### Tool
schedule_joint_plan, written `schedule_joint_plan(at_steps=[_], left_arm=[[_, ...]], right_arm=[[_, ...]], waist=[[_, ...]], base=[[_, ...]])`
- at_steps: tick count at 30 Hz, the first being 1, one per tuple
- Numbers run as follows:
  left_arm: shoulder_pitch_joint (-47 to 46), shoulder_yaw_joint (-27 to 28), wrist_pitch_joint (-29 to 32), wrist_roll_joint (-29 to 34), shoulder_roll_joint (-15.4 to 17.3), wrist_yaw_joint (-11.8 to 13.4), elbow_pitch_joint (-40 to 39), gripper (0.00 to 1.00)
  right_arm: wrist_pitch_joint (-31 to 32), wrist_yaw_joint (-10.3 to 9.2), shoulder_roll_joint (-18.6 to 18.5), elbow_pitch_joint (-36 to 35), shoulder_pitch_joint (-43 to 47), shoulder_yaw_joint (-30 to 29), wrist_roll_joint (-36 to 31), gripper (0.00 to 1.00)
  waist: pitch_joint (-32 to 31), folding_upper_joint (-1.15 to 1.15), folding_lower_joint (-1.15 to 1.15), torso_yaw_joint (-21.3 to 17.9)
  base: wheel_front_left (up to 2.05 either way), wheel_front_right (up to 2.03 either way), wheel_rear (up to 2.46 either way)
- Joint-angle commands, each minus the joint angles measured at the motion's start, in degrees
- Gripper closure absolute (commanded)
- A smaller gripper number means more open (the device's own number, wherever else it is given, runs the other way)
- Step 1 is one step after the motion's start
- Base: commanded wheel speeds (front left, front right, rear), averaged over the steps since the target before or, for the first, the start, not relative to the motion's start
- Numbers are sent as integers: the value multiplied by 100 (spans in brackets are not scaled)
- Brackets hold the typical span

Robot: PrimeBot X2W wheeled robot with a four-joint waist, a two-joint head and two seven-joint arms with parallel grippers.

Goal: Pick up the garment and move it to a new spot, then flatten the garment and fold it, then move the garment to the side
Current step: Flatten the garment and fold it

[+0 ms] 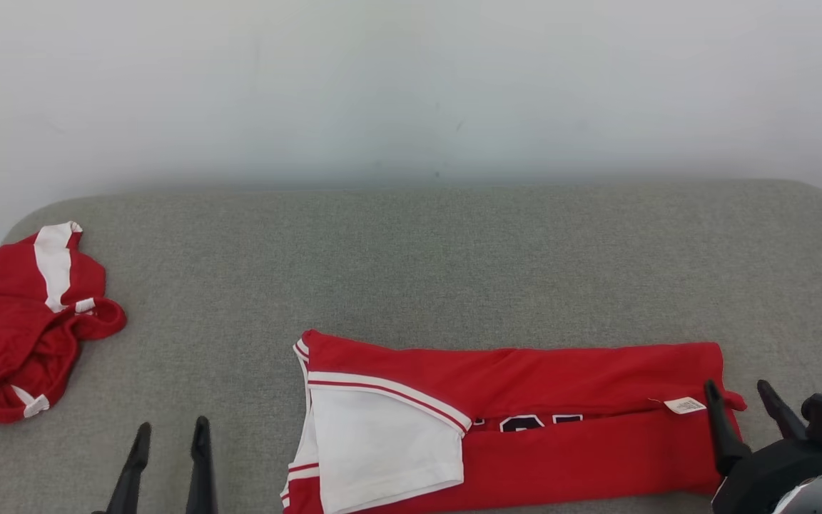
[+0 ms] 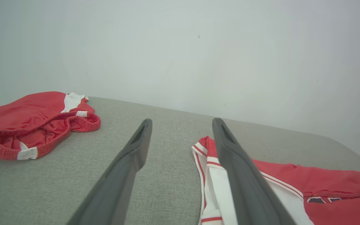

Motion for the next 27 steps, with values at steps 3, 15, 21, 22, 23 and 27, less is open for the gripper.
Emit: schedule_joint_plan(at_steps=[3, 15, 21, 22, 23, 27], left_arm=[[182, 289, -17, 116, -70, -8, -110, 0], [473, 791, -18, 401, -167, -4, -109, 0], [480, 716, -18, 489, -176, -4, -44, 0], [475, 706, -18, 497, -175, -4, -24, 0], [436, 670, -18, 505, -176, -5, -27, 0], [325, 605, -18, 517, -168, -4, 22, 0]], right_arm=[[-114, -13, 187, -160, 179, 8, -32, 0], [-73, -13, 492, 75, 164, -344, -176, 0], [391, -13, 297, 438, -159, -404, -131, 0], [469, -13, 257, 499, -234, -411, -94, 0], [650, -13, 168, 610, -406, -431, -67, 0], [1039, -14, 68, 838, -710, -465, -89, 0]], waist=[[-106, 0, 1, -52], [-107, 0, 1, -123], [29, 0, 1, -103], [51, 0, 1, -98], [144, 0, 1, -82], [312, 0, 1, -32]], base=[[0, 0, 0], [0, 0, 0], [0, 0, 0], [0, 0, 0], [0, 0, 0], [0, 0, 0]])
